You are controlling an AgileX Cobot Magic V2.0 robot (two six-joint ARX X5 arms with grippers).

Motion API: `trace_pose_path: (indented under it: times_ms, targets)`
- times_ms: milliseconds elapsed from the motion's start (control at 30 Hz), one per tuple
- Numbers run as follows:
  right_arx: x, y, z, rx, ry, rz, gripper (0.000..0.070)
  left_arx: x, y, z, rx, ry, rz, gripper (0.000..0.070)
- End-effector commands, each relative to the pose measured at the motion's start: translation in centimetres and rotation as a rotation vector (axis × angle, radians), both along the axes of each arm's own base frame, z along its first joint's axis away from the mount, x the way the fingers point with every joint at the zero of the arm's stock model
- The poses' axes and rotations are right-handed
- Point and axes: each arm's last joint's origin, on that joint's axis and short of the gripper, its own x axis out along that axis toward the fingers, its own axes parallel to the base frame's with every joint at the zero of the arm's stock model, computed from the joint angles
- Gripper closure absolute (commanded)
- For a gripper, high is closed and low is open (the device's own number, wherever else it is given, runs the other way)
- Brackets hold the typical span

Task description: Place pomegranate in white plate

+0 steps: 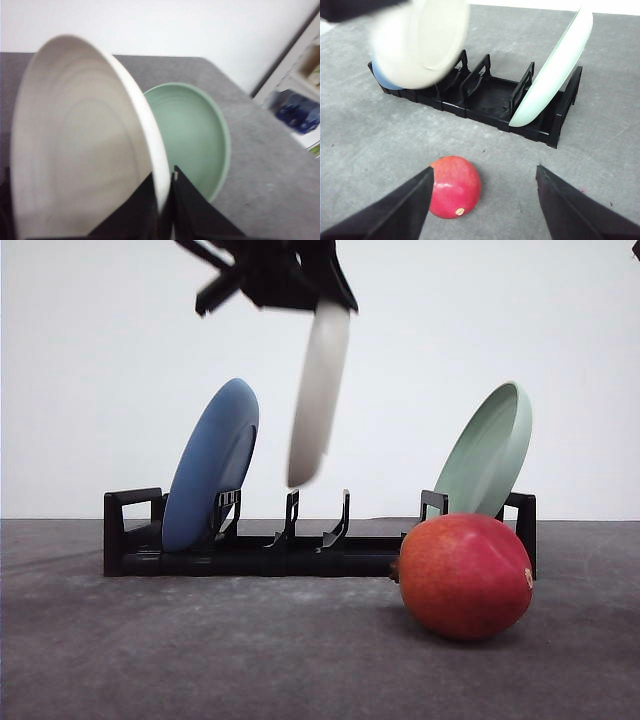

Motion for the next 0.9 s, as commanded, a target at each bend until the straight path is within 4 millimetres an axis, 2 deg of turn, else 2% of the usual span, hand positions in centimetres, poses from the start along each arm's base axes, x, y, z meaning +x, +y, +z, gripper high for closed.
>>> trace_pose_path:
  times_ms: [0, 167, 300, 667, 733, 867]
  targets:
    - [0.0, 0.0, 0.4, 0.014, -0.009, 0.001, 0.0301, -0.5, 0.0, 1.5, -0.070, 0.000, -0.034, 0.0690]
    - [0.0, 0.0, 0.4, 0.018, -0.006, -0.001, 0.0300, -2.1, 1.2, 3.0, -0.164, 0.077, -0.098, 0.0690]
    - [0.0, 0.0, 0.4, 0.023, -0.003, -0.003, 0.0300, -3.5, 2.3, 2.7, -0.236, 0.116, -0.134, 0.0690]
    - [-0.1, 0.0, 0.3, 0.036, 0.021, -0.012, 0.0300, -8.2, 6.8, -2.3, -0.433, -0.041, -0.167, 0.0690]
    - [-0.1, 0.0, 0.2, 0.036, 0.022, -0.012, 0.0300, -8.7, 7.4, -3.4, -0.409, -0.072, -0.171, 0.0690]
    - [-0.1, 0.0, 0.2, 0.033, 0.029, -0.012, 0.0300, -9.2, 7.7, -5.1, -0.210, -0.122, -0.219, 0.0691]
